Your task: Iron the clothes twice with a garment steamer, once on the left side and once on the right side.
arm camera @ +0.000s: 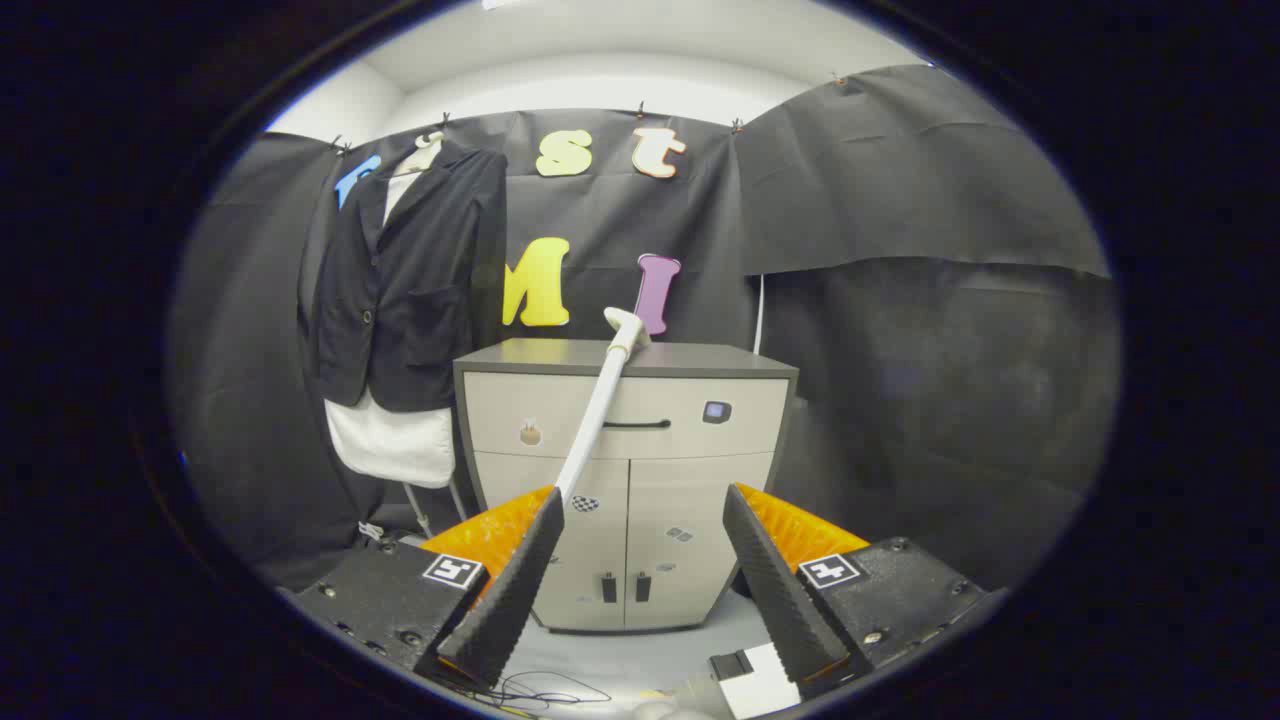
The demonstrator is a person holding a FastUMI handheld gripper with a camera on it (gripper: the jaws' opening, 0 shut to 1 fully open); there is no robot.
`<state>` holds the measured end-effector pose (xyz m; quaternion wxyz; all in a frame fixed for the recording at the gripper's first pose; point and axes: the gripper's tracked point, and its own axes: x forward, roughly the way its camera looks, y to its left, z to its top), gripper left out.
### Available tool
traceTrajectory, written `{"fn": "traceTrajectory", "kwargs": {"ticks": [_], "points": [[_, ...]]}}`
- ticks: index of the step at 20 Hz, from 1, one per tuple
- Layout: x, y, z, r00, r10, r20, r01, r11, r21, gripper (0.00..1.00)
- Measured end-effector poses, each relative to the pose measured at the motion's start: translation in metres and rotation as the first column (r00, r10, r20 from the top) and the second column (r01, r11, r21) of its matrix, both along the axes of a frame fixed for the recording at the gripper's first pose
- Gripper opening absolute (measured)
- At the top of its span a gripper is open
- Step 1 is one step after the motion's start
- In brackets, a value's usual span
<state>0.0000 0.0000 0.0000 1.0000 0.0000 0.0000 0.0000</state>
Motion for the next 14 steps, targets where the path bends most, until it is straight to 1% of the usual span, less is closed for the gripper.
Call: {"fn": "traceTrajectory", "kwargs": {"ticks": [7,11,14], "points": [[0.001,-0.003,0.007,1.0,0.003,0.008,-0.003,1.0,0.004,1.0],[0.002,-0.012,0.02,1.0,-0.009,0.017,0.009,1.0,0.015,1.0],[0.007,-0.016,0.036,1.0,-0.001,0.018,0.0,1.0,0.031,1.0]]}}
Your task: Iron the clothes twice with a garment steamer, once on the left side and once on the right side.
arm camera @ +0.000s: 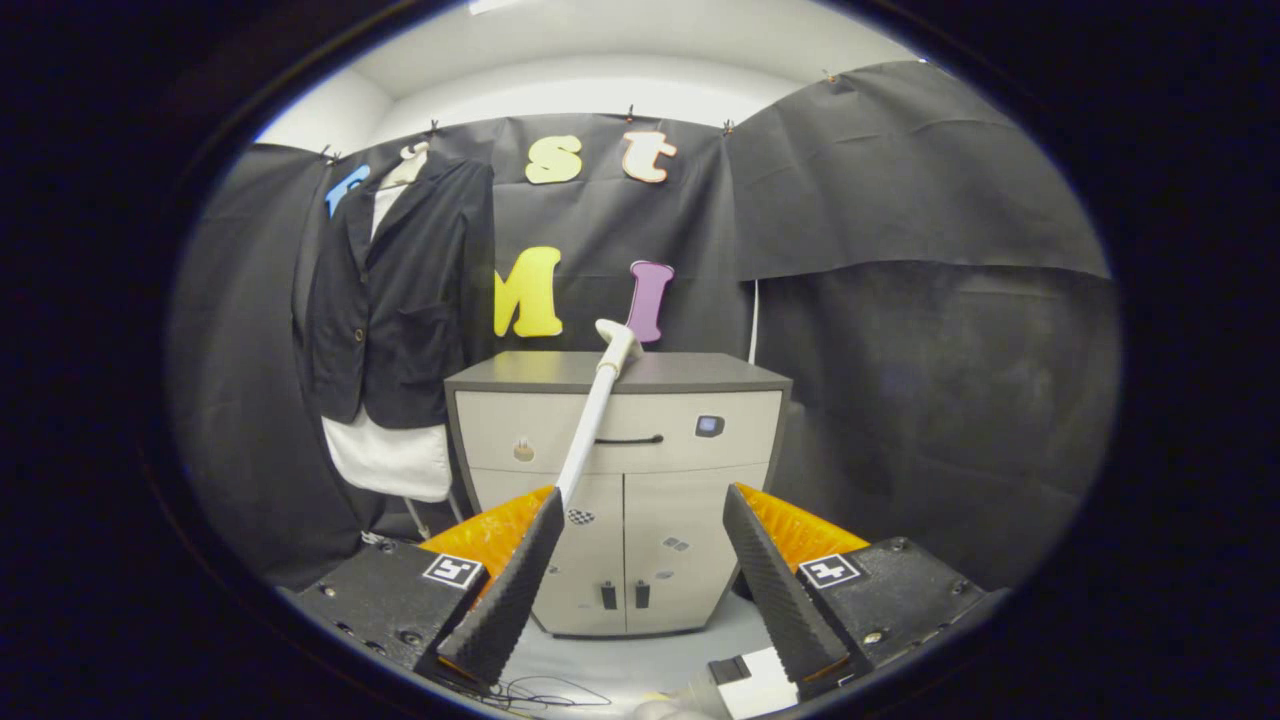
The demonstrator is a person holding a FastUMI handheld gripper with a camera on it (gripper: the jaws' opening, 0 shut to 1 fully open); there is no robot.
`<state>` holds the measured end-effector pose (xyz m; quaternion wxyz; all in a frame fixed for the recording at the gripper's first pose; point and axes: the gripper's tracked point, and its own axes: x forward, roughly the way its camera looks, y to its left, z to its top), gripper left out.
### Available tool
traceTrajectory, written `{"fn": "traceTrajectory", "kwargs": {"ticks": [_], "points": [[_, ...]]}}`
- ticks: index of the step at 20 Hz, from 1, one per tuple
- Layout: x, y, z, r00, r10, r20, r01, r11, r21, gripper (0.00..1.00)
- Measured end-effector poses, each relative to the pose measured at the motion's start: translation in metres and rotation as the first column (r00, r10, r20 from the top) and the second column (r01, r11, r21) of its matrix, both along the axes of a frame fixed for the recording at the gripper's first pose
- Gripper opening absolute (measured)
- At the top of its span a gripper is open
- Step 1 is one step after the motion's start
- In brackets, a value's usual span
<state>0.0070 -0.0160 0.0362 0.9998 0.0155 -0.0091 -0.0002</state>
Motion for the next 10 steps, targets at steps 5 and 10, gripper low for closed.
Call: {"fn": "traceTrajectory", "kwargs": {"ticks": [5,10], "points": [[0.018,-0.016,0.038,1.0,-0.008,-0.002,0.008,1.0,0.026,1.0],[0.059,-0.04,0.088,1.0,-0.025,-0.018,0.026,0.999,0.03,1.0]]}}
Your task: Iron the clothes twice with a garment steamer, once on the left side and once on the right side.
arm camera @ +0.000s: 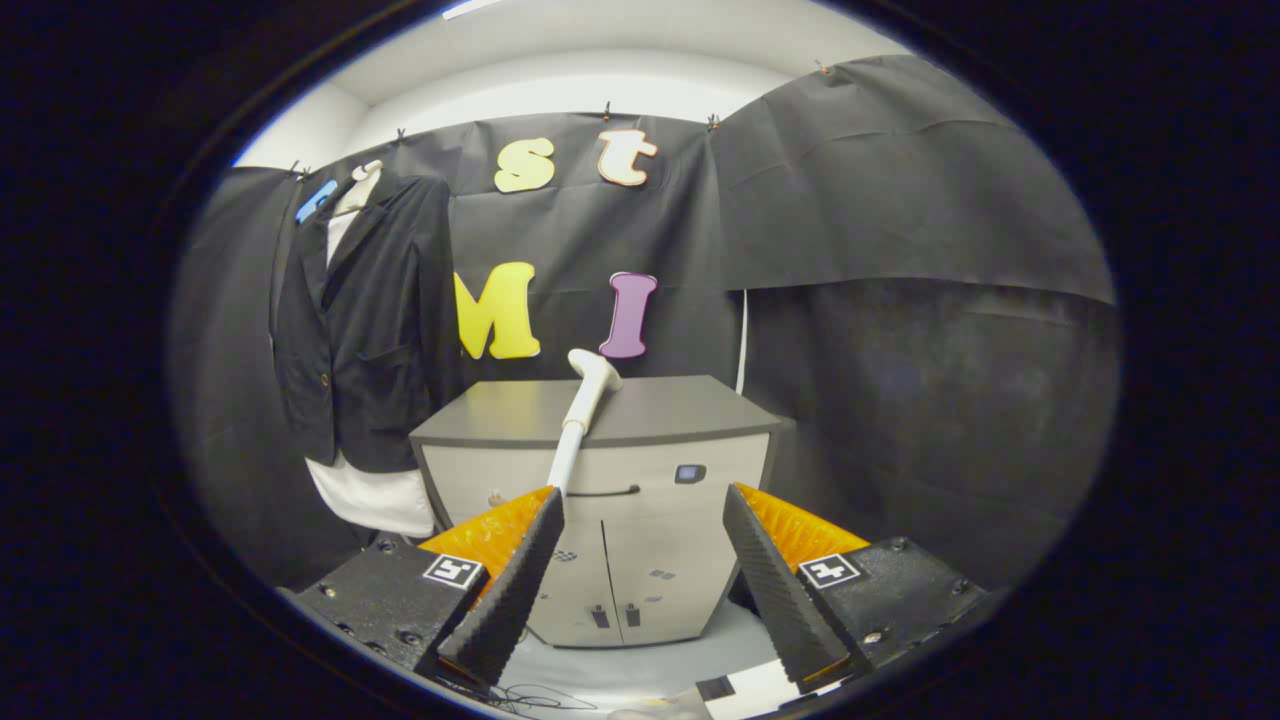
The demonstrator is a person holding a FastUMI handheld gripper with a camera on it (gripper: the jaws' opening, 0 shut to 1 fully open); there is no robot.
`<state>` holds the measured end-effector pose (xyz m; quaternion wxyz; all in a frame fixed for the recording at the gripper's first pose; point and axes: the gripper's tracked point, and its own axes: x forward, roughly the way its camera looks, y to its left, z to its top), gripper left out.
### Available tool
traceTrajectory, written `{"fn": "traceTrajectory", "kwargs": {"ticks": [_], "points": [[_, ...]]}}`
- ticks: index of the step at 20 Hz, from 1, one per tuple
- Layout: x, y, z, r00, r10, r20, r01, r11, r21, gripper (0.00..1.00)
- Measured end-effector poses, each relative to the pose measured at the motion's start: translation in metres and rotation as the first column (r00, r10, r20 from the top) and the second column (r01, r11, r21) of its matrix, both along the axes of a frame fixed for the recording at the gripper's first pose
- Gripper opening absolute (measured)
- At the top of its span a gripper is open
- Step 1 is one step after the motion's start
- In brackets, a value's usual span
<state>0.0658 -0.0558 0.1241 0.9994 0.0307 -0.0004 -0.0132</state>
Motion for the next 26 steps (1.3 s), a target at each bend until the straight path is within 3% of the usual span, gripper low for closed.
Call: {"fn": "traceTrajectory", "kwargs": {"ticks": [5,13,17,21,26], "points": [[0.07,-0.013,0.055,1.0,0.014,0.023,-0.013,1.0,-0.026,1.0],[0.211,0.008,0.103,0.987,0.153,-0.049,-0.153,0.988,-0.004,1.0],[0.276,0.025,0.093,0.972,0.196,-0.132,-0.199,0.98,-0.006,1.0],[0.314,0.038,0.058,0.936,0.244,-0.253,-0.243,0.969,0.034,0.99],[0.354,0.051,0.035,0.883,0.283,-0.375,-0.276,0.958,0.073,0.86]]}}
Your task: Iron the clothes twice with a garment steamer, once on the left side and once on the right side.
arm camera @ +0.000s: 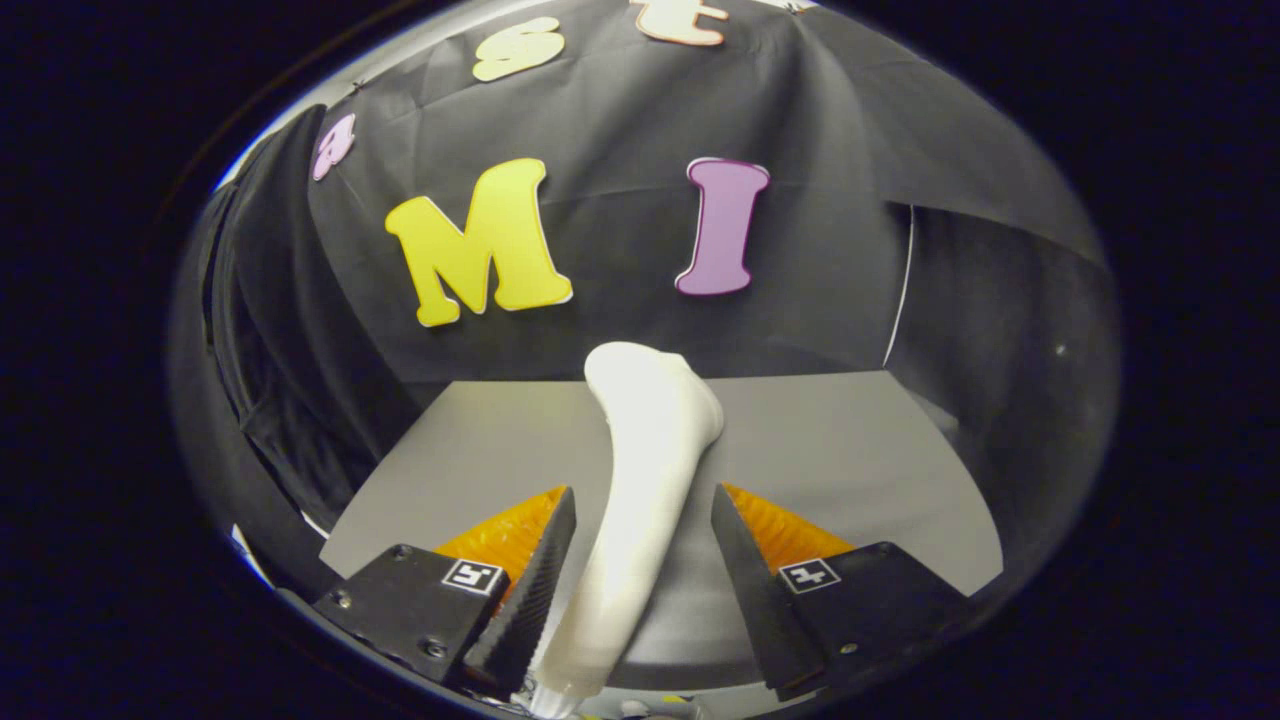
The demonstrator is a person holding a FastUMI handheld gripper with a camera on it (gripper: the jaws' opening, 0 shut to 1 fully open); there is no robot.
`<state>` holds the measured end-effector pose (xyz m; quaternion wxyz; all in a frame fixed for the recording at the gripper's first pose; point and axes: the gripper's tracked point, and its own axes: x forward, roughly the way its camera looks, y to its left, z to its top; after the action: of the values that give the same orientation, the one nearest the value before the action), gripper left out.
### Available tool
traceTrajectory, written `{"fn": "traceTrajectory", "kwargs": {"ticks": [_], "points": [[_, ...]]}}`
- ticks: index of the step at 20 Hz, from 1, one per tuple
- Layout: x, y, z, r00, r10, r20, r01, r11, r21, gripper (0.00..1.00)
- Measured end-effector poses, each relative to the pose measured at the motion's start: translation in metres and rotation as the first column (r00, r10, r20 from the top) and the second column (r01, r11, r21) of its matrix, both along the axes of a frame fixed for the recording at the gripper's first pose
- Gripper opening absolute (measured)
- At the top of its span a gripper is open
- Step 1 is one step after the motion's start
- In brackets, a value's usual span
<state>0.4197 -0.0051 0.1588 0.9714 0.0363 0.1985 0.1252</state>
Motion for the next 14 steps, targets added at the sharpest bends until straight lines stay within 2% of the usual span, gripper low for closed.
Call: {"fn": "traceTrajectory", "kwargs": {"ticks": [6,9,14], "points": [[0.01,0.01,-0.023,0.99,0.0,-0.138,0.013,0.995,0.095,0.57],[0.01,0.013,-0.023,0.989,0.01,-0.146,0.008,0.992,0.123,0.52],[0.008,0.025,-0.019,0.987,0.06,-0.152,-0.023,0.972,0.235,0.42]]}}
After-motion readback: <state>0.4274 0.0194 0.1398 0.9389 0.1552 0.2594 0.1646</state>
